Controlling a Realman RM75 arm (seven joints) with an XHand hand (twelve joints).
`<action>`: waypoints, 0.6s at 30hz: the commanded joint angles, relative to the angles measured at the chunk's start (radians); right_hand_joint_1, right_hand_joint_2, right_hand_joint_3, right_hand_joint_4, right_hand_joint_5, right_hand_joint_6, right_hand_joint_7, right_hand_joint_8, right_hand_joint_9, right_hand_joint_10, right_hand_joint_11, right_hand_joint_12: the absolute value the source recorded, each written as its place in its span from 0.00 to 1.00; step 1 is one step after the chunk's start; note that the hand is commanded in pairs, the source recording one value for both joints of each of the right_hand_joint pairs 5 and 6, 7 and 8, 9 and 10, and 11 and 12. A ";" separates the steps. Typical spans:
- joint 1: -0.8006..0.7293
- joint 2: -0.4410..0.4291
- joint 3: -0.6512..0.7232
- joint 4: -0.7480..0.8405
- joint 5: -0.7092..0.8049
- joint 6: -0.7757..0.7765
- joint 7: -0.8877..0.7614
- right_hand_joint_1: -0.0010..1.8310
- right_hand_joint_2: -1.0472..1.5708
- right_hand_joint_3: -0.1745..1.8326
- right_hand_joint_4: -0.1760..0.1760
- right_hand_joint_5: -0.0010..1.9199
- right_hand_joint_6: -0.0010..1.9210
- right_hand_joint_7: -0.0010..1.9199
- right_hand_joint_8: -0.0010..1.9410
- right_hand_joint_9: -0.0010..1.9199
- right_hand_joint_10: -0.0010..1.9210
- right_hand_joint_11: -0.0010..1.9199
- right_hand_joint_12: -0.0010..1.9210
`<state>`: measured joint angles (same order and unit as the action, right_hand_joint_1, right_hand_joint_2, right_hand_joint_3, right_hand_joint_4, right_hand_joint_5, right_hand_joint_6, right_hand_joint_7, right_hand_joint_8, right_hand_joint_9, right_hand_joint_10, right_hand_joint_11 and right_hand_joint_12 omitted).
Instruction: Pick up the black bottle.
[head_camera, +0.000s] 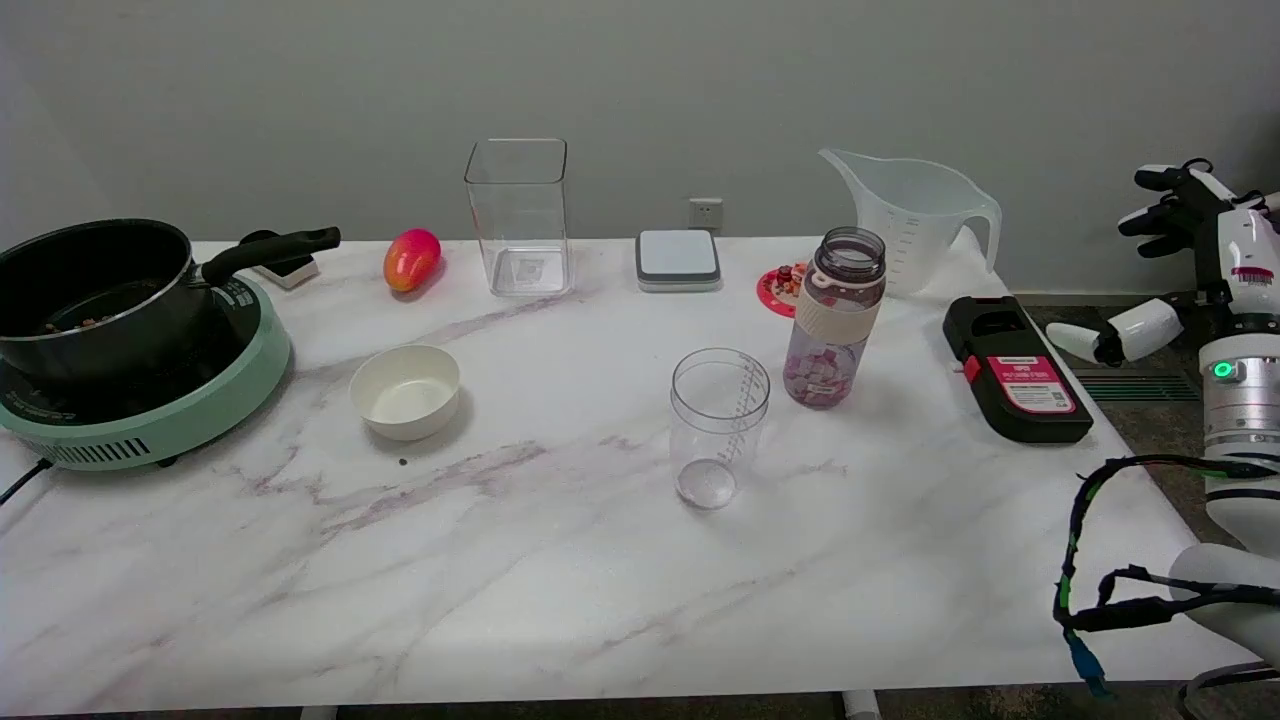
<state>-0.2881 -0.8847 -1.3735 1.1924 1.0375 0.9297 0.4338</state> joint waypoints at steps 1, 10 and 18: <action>-0.022 0.004 0.054 -0.040 -0.114 -0.111 -0.071 0.71 0.20 0.67 0.50 0.25 0.25 0.45 0.44 0.37 0.37 0.43 0.43; 0.017 0.018 0.042 -0.044 -0.131 -0.209 -0.070 0.71 0.20 0.67 0.50 0.27 0.27 0.45 0.44 0.38 0.38 0.43 0.43; -0.040 -0.006 0.089 -0.043 -0.133 -0.177 -0.010 0.71 0.20 0.69 0.50 0.27 0.27 0.45 0.44 0.38 0.38 0.43 0.43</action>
<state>-0.2884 -0.8764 -1.3351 1.1609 0.9386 0.7946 0.3840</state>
